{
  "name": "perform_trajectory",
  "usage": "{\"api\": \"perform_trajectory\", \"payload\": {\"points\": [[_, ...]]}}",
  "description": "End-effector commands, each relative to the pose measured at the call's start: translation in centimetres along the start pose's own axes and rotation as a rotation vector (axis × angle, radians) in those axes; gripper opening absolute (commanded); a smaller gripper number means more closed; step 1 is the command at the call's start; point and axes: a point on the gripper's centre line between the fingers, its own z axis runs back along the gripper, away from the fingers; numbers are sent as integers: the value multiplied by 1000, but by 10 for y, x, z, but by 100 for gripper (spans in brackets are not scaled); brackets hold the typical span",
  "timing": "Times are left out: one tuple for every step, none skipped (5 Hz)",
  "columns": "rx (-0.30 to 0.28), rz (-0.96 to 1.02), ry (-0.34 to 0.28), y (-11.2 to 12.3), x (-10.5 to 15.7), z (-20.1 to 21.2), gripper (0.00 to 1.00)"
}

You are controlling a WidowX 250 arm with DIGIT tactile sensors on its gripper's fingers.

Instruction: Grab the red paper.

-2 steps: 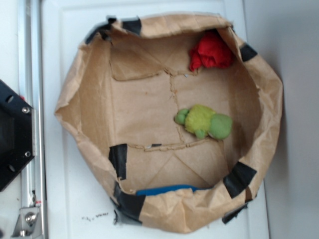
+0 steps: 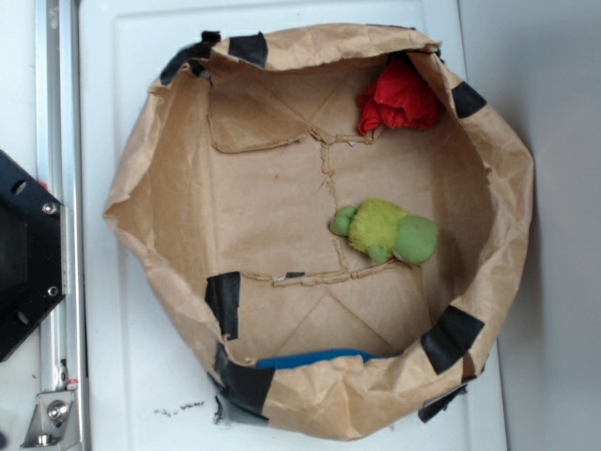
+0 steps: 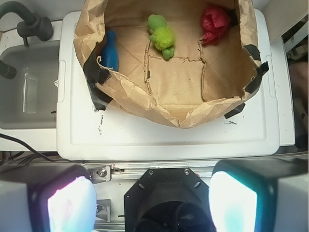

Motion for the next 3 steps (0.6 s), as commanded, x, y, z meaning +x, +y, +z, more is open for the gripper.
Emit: {"api": "perform_trajectory", "payload": {"points": [[-21, 215, -37, -14, 66, -11, 100], [-19, 362, -121, -8, 81, -30, 100], [0, 284, -182, -1, 75, -61, 100]]}}
